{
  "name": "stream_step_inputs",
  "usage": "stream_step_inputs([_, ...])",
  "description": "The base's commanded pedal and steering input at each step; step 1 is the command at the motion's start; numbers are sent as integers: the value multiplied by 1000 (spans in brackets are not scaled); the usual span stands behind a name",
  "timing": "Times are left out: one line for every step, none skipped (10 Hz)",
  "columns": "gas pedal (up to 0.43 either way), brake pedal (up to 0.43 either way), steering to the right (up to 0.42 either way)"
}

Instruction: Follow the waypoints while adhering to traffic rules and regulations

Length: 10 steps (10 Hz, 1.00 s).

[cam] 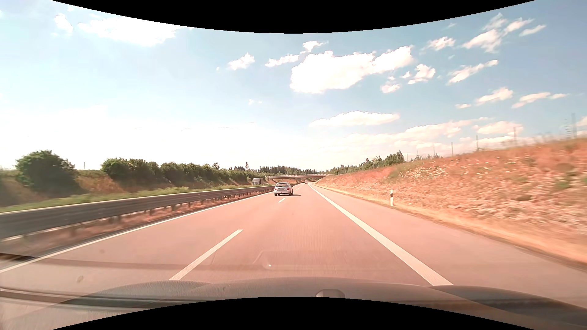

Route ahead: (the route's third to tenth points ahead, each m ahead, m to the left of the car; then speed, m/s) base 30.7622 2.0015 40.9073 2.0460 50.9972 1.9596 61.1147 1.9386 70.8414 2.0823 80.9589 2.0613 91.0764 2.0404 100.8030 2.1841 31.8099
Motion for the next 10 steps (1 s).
stream_step_inputs([280,0,-1])
stream_step_inputs([280,0,-1])
stream_step_inputs([280,0,-1])
stream_step_inputs([280,0,-1])
stream_step_inputs([280,0,-2])
stream_step_inputs([280,0,-2])
stream_step_inputs([280,0,-2])
stream_step_inputs([280,0,-2])
stream_step_inputs([280,0,-2])
stream_step_inputs([280,0,-2])
